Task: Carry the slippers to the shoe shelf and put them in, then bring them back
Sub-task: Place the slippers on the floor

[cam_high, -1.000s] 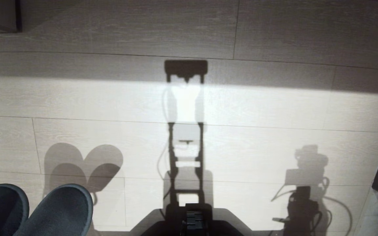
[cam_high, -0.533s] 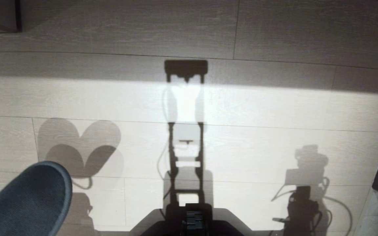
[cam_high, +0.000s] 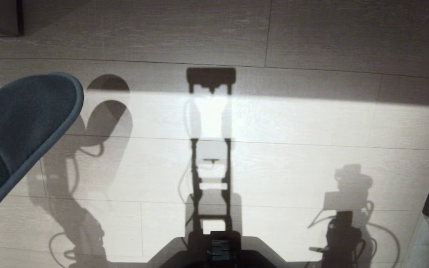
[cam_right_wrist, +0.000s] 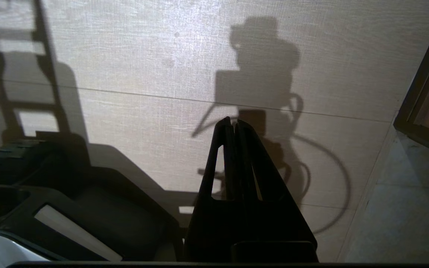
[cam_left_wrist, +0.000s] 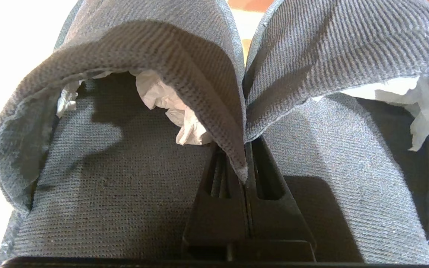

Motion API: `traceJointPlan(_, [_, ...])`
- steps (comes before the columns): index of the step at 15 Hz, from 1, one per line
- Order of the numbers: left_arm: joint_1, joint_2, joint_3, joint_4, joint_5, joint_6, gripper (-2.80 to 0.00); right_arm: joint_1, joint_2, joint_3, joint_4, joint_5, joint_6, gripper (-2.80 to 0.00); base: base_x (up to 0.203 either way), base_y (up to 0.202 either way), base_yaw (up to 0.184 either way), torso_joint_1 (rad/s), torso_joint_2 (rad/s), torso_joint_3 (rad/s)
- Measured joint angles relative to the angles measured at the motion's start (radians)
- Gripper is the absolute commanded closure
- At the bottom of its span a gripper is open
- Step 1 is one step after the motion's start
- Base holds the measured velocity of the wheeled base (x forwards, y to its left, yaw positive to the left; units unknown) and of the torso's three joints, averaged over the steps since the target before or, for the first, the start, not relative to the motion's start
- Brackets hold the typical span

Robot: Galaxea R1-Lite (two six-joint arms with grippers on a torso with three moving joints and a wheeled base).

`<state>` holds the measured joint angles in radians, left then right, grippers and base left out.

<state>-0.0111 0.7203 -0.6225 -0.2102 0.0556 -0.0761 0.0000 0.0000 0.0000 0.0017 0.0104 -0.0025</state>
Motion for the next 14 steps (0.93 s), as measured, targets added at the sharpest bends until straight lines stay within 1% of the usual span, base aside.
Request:
traceJointPlan(2, [-0.003, 0.159, -0.018, -0.227, 0.050, -0.020, 0.00, 0.000, 0.000, 0.000, 0.000, 0.000, 0.000, 0.00, 0.000, 0.000, 0.000, 0.000, 0.00, 0.000])
traceJointPlan(4, [-0.009, 0.291, -0.064, -0.487, 0.086, -0.030, 0.00, 0.000, 0.000, 0.000, 0.000, 0.000, 0.000, 0.00, 0.000, 0.000, 0.000, 0.000, 0.00, 0.000])
traceJointPlan(7, [-0.014, 0.414, -0.155, -0.802, 0.104, -0.032, 0.00, 0.000, 0.000, 0.000, 0.000, 0.000, 0.000, 0.00, 0.000, 0.000, 0.000, 0.000, 0.00, 0.000])
traceJointPlan(10, [-0.028, 0.505, -0.185, -1.029, 0.128, -0.036, 0.00, 0.000, 0.000, 0.000, 0.000, 0.000, 0.000, 0.00, 0.000, 0.000, 0.000, 0.000, 0.00, 0.000])
traceJointPlan(13, [-0.050, 0.608, -0.196, -1.193, 0.141, -0.047, 0.00, 0.000, 0.000, 0.000, 0.000, 0.000, 0.000, 0.00, 0.000, 0.000, 0.000, 0.000, 0.00, 0.000])
traceJointPlan(14, [-0.054, 0.642, -0.205, -1.235, 0.142, -0.063, 0.00, 0.000, 0.000, 0.000, 0.000, 0.000, 0.000, 0.00, 0.000, 0.000, 0.000, 0.000, 0.00, 0.000])
